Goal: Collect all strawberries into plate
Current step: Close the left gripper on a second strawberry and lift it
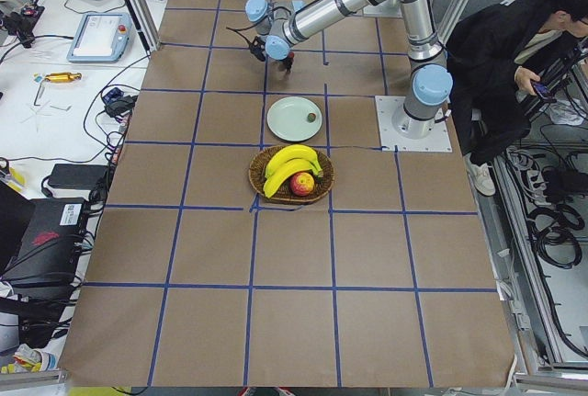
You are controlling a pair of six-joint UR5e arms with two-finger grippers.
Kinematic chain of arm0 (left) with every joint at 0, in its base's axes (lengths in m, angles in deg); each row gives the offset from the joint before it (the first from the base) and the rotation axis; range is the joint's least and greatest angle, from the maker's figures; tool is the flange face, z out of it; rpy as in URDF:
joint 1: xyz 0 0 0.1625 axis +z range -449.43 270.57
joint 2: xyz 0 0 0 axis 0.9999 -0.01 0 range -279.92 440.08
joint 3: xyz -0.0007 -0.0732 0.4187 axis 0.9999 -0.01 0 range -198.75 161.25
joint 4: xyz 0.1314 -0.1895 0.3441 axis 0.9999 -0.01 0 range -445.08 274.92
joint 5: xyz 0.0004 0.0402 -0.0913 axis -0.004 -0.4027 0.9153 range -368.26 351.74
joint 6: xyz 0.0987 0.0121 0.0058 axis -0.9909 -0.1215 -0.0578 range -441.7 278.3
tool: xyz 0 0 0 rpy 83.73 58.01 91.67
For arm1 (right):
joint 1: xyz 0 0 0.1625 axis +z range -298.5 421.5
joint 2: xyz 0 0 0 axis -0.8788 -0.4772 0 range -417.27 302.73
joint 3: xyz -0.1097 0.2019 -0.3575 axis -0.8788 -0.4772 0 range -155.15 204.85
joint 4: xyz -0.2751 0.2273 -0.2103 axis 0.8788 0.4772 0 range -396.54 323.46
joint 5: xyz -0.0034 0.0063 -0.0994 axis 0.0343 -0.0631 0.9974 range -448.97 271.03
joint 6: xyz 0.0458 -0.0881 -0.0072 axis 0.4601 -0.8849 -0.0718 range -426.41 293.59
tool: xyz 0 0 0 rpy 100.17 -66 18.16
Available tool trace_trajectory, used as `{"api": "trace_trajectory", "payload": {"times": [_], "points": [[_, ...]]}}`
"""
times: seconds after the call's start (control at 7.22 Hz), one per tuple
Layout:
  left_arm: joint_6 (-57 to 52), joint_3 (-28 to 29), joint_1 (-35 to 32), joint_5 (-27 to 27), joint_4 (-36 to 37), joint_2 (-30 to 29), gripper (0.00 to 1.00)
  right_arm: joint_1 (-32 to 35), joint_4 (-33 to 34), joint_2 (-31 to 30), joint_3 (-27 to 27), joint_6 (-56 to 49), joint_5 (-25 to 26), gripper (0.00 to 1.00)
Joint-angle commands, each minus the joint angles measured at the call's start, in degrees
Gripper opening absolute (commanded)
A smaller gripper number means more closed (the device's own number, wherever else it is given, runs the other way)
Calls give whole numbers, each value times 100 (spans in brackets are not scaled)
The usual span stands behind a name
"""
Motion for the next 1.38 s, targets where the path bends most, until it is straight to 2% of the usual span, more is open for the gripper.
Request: {"api": "trace_trajectory", "payload": {"times": [0.0,0.42,0.55,0.83,0.97,1.11,1.25], "points": [[-193,28,-3,-18,-10,-8,0,-2,7,0,44,-25,0,100],[-990,72,58,-175,-28,255,0,-2,16,0,44,-34,0,100],[-1542,81,189,-646,-54,325,0,-2,16,0,44,-42,9,100],[-2649,81,645,-756,-543,535,0,-2,24,0,44,-51,0,100],[-3490,72,891,-1426,-1025,702,0,-2,25,9,44,-51,0,100],[-4256,20,1093,-1877,-1412,817,0,-2,25,9,44,-42,-9,100],[-4707,-7,1304,-2012,-1669,844,0,-2,33,26,44,-42,-9,100]]}}
